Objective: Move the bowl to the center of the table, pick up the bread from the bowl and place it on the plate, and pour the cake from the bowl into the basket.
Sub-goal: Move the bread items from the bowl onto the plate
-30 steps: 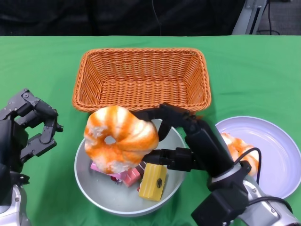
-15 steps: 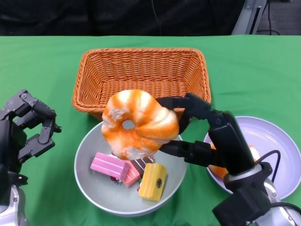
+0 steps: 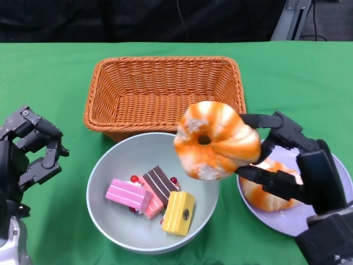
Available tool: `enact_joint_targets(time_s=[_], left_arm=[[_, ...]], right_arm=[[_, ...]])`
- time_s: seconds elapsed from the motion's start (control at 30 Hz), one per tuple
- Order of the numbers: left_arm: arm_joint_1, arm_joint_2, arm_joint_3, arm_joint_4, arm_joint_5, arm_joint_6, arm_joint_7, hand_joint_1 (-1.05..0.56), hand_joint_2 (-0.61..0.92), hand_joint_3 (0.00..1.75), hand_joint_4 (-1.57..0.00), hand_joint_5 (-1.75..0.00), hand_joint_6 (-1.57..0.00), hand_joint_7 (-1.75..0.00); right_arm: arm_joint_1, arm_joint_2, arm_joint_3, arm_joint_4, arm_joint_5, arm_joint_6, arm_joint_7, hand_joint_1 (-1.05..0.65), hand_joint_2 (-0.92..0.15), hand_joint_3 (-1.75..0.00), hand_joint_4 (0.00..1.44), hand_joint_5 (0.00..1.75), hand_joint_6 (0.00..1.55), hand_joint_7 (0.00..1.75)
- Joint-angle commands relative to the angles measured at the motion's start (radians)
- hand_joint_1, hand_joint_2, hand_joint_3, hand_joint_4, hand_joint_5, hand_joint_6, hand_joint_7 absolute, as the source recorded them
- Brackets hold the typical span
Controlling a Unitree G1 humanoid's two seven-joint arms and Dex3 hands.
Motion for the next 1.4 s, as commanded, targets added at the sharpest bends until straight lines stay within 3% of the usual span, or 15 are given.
enact_joint_targets(time_s=[0.03, 0.3, 0.5, 0.73, 1.1, 1.4], left_arm=[[-0.014, 0.019, 0.010, 0.012, -0.010, -0.016, -0.001, -0.04, 0.64, 0.99, -0.80, -1.60, -0.73, -1.49], [-0.004, 0.018, 0.013, -0.003, -0.012, 0.000, -0.002, -0.04, 0.62, 1.02, -0.77, -1.61, -0.73, -1.47], [0.000, 0.022, 0.012, -0.011, -0.005, -0.008, 0.005, -0.03, 0.62, 1.01, -0.79, -1.59, -0.73, -1.47], [-0.001, 0.025, 0.018, -0.005, -0.021, -0.014, -0.018, -0.01, 0.63, 1.02, -0.79, -1.61, -0.71, -1.51], [0.009, 0.029, 0.014, -0.013, -0.001, 0.000, 0.002, -0.01, 0.64, 1.01, -0.77, -1.60, -0.72, -1.47], [0.004, 0.032, 0.014, -0.007, -0.012, 0.012, -0.016, -0.02, 0.65, 1.00, -0.77, -1.61, -0.73, -1.48]], right_arm=[[0.024, -0.013, -0.031, -0.017, 0.023, 0.007, 0.001, -0.13, -0.92, -0.05, 0.83, 1.29, 0.69, 1.03], [0.068, -0.002, -0.058, -0.013, 0.043, 0.009, 0.001, -0.11, -0.92, -0.05, 0.86, 1.24, 0.70, 1.00], [0.099, -0.002, -0.074, 0.009, 0.097, -0.021, 0.022, -0.06, -0.92, -0.08, 0.82, 1.29, 0.68, 1.03], [0.160, -0.011, -0.113, -0.024, 0.065, 0.037, 0.002, -0.06, -0.92, -0.08, 0.77, 1.33, 0.64, 1.06], [0.156, -0.019, -0.166, 0.075, 0.056, 0.009, -0.057, -0.02, -0.92, -0.13, 0.77, 1.33, 0.62, 1.08], [0.119, -0.011, -0.198, 0.183, 0.138, 0.012, -0.038, 0.02, -0.92, -0.17, 0.73, 1.36, 0.61, 1.11]])
